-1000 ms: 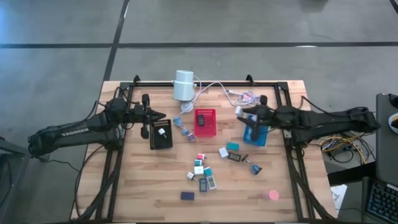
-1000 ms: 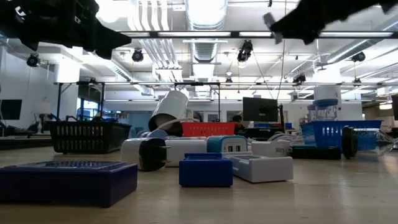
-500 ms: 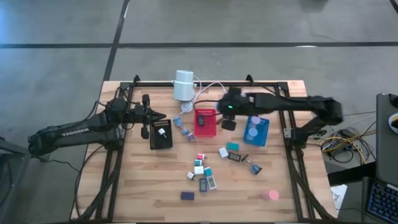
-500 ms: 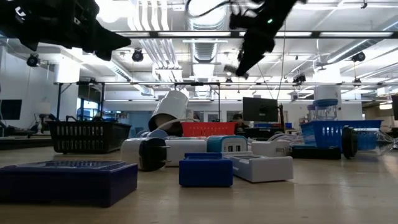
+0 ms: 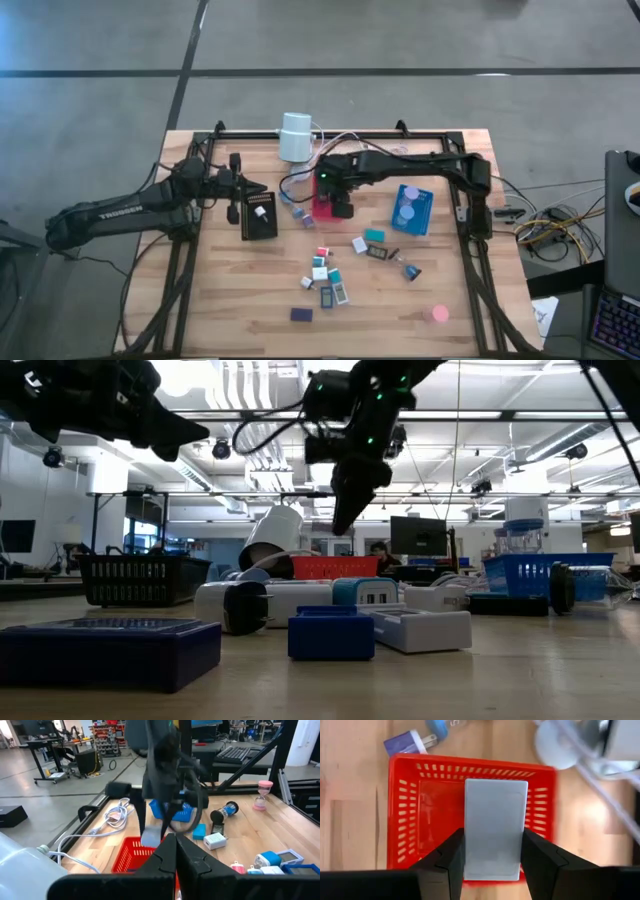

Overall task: Pick & Place Office items
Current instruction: Put the right white digital clock into the red basket

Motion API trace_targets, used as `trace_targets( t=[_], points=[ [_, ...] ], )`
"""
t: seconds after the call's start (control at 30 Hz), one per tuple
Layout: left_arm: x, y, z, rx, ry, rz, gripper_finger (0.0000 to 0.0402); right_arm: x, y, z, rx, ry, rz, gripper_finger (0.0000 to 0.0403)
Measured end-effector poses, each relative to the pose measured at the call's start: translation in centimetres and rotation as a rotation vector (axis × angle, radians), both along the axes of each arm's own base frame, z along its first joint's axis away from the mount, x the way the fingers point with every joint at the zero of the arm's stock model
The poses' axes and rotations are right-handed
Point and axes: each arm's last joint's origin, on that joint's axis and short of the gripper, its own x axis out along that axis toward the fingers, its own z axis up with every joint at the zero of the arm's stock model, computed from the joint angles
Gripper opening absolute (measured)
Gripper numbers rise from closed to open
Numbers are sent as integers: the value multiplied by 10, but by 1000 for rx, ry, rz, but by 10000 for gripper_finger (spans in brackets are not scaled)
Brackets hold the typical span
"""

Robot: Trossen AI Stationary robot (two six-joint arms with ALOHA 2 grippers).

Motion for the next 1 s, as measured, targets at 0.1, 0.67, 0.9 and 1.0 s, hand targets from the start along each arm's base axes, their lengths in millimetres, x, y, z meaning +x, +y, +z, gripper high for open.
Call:
trace_targets(
  t=[0.1, 0.67, 0.9, 1.0],
  points=[
    [0, 0, -1, -2, 6, 0, 5, 6, 0, -13, 46, 27, 14, 143],
    [0, 0, -1, 12, 8, -1, 5, 12, 0, -52, 140, 139, 35, 147],
    [0, 0, -1, 15, 8, -1, 5, 13, -2, -57, 144, 147, 31, 147],
    [0, 0, -1, 15, 8, -1, 5, 13, -2, -62, 154, 159, 36, 148]
  ],
)
